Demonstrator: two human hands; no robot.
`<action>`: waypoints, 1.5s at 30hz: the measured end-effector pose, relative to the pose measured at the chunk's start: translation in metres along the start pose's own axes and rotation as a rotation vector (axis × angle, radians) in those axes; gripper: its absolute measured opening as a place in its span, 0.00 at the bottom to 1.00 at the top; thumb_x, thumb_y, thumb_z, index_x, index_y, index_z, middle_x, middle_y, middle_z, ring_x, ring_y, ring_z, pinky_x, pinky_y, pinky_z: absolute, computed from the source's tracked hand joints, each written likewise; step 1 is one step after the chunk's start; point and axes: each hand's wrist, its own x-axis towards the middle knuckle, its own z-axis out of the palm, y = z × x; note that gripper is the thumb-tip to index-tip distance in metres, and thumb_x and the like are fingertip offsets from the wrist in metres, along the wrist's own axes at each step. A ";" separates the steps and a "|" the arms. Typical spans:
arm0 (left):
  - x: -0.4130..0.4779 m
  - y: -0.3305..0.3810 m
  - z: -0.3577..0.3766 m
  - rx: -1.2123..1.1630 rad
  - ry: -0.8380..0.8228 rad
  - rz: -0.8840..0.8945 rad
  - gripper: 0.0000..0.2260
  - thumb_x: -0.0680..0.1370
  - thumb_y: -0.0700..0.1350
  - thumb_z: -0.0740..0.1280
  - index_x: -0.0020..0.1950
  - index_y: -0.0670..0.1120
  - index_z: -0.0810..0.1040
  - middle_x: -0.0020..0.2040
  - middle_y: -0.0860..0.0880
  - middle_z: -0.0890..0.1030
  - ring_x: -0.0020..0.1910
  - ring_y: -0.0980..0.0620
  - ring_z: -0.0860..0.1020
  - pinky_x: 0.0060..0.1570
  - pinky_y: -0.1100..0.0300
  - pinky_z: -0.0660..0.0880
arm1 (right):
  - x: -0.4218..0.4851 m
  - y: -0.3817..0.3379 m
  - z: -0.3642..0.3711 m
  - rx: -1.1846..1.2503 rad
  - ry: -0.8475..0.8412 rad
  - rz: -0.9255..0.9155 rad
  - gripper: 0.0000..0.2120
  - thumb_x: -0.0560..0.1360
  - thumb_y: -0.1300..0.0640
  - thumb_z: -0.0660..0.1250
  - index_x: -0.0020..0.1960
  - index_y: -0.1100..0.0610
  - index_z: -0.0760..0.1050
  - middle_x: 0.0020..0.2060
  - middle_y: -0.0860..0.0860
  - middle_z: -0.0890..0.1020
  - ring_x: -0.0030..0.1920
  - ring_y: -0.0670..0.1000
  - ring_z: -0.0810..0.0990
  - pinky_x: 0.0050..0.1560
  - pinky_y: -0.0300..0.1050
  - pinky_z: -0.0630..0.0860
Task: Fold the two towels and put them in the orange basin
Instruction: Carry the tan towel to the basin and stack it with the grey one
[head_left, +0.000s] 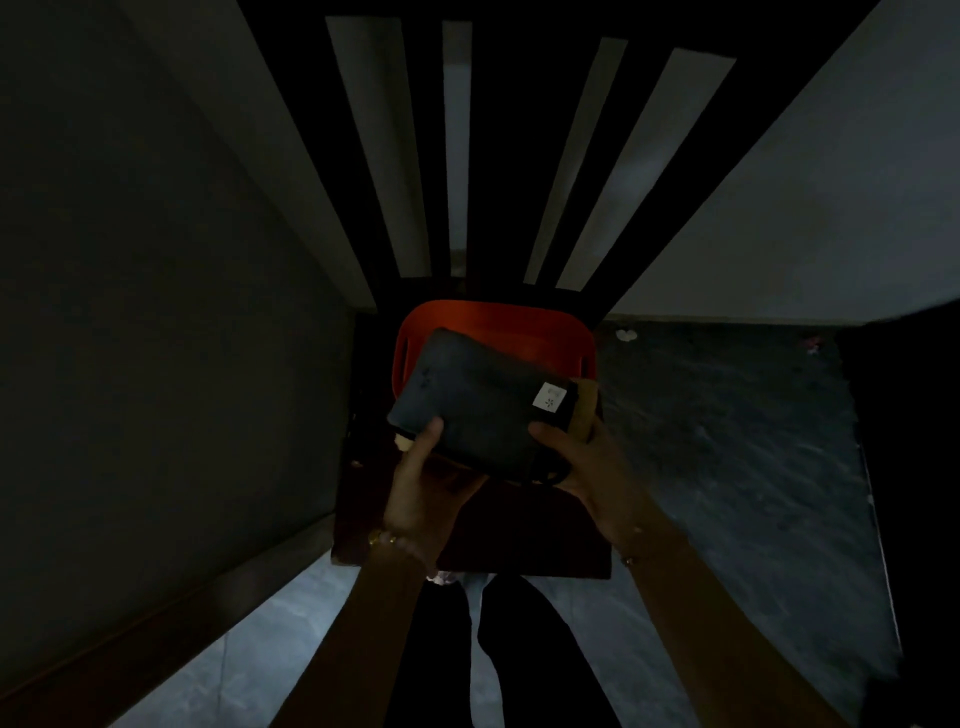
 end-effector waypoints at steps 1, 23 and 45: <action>0.000 0.005 -0.003 -0.003 0.003 0.010 0.21 0.75 0.54 0.62 0.67 0.50 0.72 0.63 0.45 0.78 0.62 0.44 0.76 0.58 0.46 0.73 | 0.002 -0.001 -0.001 -0.026 -0.008 -0.004 0.23 0.69 0.57 0.73 0.62 0.47 0.72 0.56 0.49 0.80 0.55 0.50 0.80 0.56 0.57 0.78; 0.066 0.056 0.025 0.591 0.324 0.119 0.25 0.74 0.52 0.68 0.67 0.42 0.71 0.61 0.47 0.77 0.60 0.47 0.76 0.63 0.53 0.70 | 0.063 -0.025 -0.003 -0.029 -0.081 -0.082 0.19 0.75 0.45 0.65 0.65 0.43 0.69 0.60 0.44 0.75 0.63 0.47 0.72 0.67 0.50 0.67; 0.161 0.049 -0.004 0.758 0.396 0.001 0.17 0.80 0.41 0.58 0.68 0.36 0.69 0.68 0.37 0.70 0.68 0.40 0.68 0.69 0.53 0.63 | 0.154 0.011 0.003 -0.103 -0.029 0.139 0.23 0.75 0.51 0.66 0.69 0.48 0.66 0.63 0.53 0.76 0.61 0.54 0.76 0.61 0.53 0.72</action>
